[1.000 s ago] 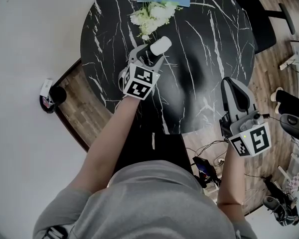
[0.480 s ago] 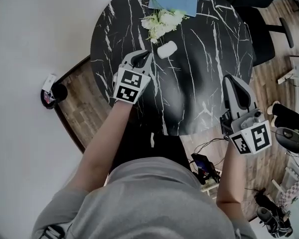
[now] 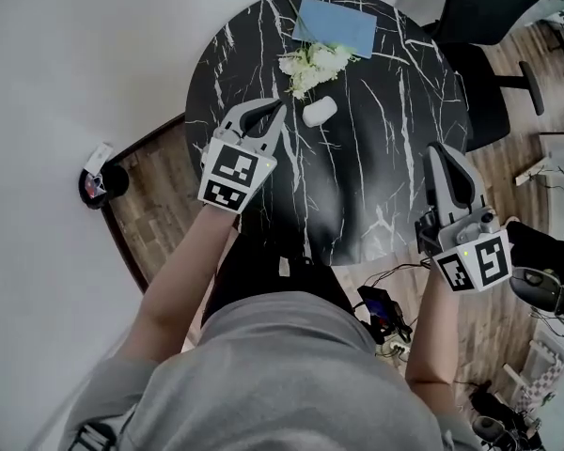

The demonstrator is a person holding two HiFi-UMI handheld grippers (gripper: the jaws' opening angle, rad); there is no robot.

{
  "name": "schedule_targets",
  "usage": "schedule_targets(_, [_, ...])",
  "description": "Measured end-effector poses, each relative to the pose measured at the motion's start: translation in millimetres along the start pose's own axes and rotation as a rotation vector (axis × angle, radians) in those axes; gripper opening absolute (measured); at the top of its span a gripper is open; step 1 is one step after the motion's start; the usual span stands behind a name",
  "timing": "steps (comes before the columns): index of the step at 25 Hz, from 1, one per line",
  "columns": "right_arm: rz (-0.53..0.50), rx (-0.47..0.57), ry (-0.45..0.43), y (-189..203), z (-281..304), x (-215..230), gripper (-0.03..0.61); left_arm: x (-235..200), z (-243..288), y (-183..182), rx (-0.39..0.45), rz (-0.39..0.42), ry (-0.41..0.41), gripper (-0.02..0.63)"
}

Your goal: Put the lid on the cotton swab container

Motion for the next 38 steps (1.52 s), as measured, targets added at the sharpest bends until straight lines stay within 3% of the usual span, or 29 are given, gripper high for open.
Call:
schedule_targets(16, [-0.115, 0.055, 0.0, -47.7, -14.8, -25.9, 0.025, -35.0, -83.4, -71.1, 0.182, -0.104, -0.107, 0.006])
schedule_targets(24, [-0.164, 0.073, 0.005, -60.4, -24.7, -38.9, 0.025, -43.1, -111.8, -77.2, 0.215, -0.122, -0.148, 0.006])
schedule_targets(38, [-0.2, 0.087, 0.02, -65.8, -29.3, -41.4, 0.023, -57.2, -124.0, -71.3, 0.202, -0.134, -0.204, 0.006])
Point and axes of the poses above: the fingertips, and each gripper's own axes: z forward along the fingers, x to its right, y out of its underside, the point moved 3 cm from there along -z, backward along the fingers, and after that the axes turned 14 degrees about -y, right-handed, at the moved point
